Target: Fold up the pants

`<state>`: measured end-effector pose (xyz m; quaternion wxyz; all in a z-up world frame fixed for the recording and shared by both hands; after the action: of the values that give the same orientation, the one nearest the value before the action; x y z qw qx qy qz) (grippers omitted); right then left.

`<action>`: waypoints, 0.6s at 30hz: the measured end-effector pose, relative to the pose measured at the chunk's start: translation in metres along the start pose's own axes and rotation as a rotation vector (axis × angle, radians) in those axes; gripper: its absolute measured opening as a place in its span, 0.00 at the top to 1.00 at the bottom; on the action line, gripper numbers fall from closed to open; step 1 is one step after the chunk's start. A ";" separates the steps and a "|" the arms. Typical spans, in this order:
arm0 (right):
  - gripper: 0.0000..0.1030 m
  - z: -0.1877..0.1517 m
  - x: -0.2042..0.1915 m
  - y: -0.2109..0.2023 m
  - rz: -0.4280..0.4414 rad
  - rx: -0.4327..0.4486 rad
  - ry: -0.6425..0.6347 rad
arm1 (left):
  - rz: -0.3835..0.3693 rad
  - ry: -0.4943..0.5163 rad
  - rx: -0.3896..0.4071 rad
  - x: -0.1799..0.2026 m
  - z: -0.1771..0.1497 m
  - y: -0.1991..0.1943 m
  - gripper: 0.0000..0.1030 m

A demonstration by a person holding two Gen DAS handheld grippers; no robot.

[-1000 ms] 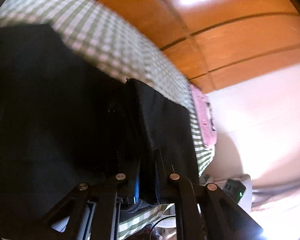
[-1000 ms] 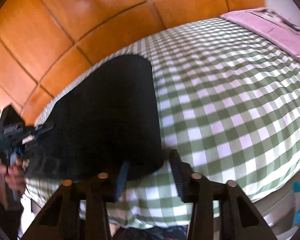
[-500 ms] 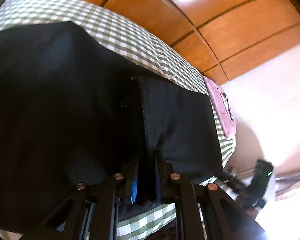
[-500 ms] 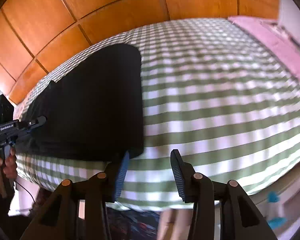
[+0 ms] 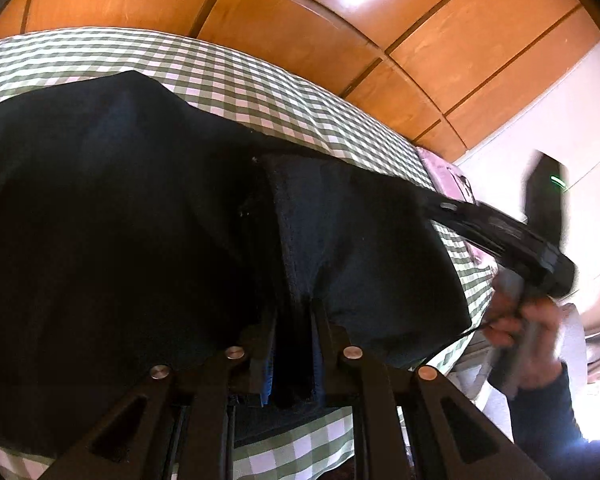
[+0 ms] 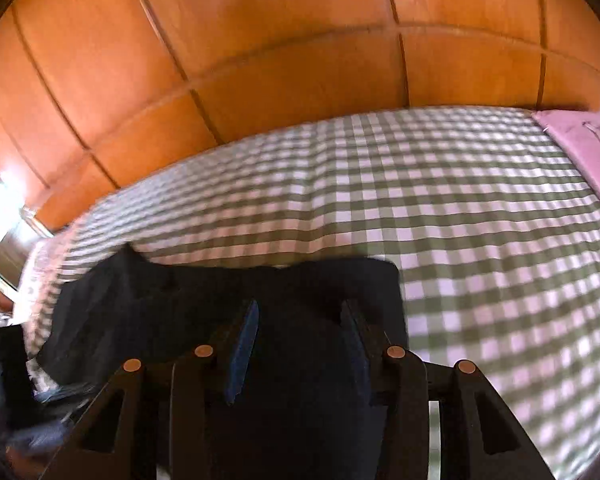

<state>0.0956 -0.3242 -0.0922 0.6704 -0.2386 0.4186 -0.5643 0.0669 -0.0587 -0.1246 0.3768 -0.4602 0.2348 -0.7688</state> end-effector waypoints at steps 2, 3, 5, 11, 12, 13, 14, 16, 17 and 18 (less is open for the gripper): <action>0.59 -0.003 0.005 0.025 -0.030 -0.054 0.010 | 0.009 -0.015 0.014 -0.002 -0.002 0.004 0.80; 0.60 -0.003 0.005 0.024 -0.023 -0.019 0.008 | 0.008 -0.023 0.019 -0.003 -0.003 0.004 0.79; 0.60 -0.005 0.001 0.019 -0.043 -0.017 -0.027 | -0.008 -0.045 0.022 -0.005 -0.003 0.002 0.76; 0.58 -0.003 -0.034 -0.009 -0.075 0.065 -0.139 | 0.023 -0.042 0.051 -0.010 -0.002 -0.019 0.72; 0.58 -0.004 -0.041 -0.013 -0.065 0.074 -0.150 | 0.036 -0.031 0.064 -0.009 -0.003 -0.025 0.72; 0.58 -0.007 -0.056 -0.016 -0.029 0.076 -0.174 | 0.051 -0.024 0.073 -0.010 -0.005 -0.029 0.72; 0.58 -0.010 -0.067 -0.015 -0.005 0.071 -0.191 | 0.078 -0.020 0.087 -0.011 -0.005 -0.033 0.72; 0.58 -0.019 -0.093 -0.008 0.049 0.054 -0.231 | 0.132 -0.017 0.115 -0.017 -0.008 -0.044 0.72; 0.58 -0.022 -0.101 -0.005 0.070 0.045 -0.244 | 0.153 -0.020 0.131 -0.021 -0.010 -0.052 0.72; 0.58 -0.027 -0.113 0.001 0.092 0.032 -0.260 | 0.169 -0.029 0.145 -0.026 -0.012 -0.059 0.72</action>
<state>0.0719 -0.2120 -0.0745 0.7478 -0.2798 0.3297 -0.5038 0.0426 -0.0020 -0.1024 0.4758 -0.4213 0.2113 -0.7426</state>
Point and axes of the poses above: each gripper's, at about its wrist camera, not at the fingertips, and y roughly the way its jaws point, x to its right, z to its top, the point moved 3 cm from there along y, roughly the way its jaws point, and after that the axes turned 3 degrees about y, right-handed, at the moved point
